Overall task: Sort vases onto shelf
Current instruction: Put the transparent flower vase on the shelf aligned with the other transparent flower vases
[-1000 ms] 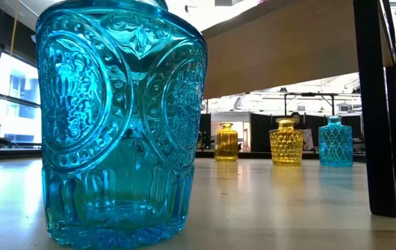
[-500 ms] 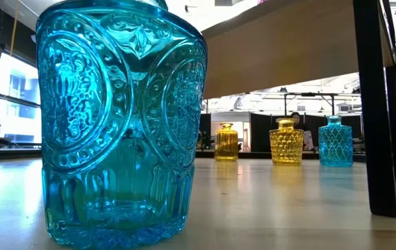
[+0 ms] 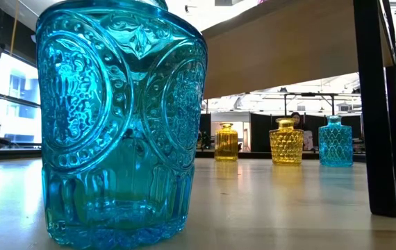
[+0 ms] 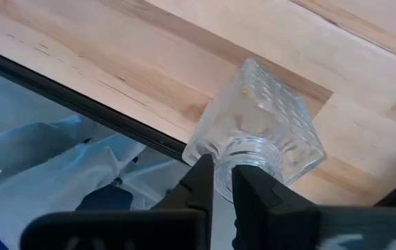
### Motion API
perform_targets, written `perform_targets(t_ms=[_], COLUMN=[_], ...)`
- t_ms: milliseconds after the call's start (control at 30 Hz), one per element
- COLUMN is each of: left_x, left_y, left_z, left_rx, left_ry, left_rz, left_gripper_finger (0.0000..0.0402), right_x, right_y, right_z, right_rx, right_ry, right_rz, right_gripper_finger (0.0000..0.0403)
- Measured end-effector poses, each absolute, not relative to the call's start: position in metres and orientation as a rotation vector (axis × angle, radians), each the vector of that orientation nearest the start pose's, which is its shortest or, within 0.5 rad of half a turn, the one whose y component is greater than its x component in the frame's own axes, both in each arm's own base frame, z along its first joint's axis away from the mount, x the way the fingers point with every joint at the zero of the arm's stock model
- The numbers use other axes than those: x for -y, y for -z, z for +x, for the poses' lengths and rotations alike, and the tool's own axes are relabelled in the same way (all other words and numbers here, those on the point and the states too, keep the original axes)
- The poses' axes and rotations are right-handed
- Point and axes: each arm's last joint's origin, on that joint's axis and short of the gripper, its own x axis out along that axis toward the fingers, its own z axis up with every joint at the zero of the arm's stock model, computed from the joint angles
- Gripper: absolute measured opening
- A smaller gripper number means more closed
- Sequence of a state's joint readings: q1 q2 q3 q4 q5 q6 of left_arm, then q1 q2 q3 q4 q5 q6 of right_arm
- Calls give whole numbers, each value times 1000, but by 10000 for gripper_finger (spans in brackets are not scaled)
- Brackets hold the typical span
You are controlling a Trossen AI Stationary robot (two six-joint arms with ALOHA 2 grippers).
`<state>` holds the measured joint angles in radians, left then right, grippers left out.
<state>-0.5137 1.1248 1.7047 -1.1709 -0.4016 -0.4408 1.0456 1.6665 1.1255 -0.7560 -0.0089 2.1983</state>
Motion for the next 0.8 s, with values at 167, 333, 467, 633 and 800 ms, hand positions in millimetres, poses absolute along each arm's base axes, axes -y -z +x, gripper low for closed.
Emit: perform_targets(t_ms=[167, 333, 467, 633, 800], left_x=[67, 67, 67, 67, 67], left_y=[-473, -473, -474, -474, -474], left_z=[142, 142, 142, 142, 142], left_rx=[-544, -542, -541, -541, -541], left_ry=[3, 2, 3, 7, 10], left_rz=[-150, -139, -135, -111, -102], left_gripper_finger=[145, 145, 145, 145, 145], right_x=[-268, -268, -268, -269, -275], right_y=[-199, -205, -216, -240, -265], right_z=[161, 170, 176, 180, 183], right_rx=[-1401, -1411, -1395, -1388, -1385], right_ry=[655, 627, 644, 650, 597], right_rz=[1118, 1127, 1098, 1096, 1140], right_gripper_finger=[6, 5, 4, 2, 1])
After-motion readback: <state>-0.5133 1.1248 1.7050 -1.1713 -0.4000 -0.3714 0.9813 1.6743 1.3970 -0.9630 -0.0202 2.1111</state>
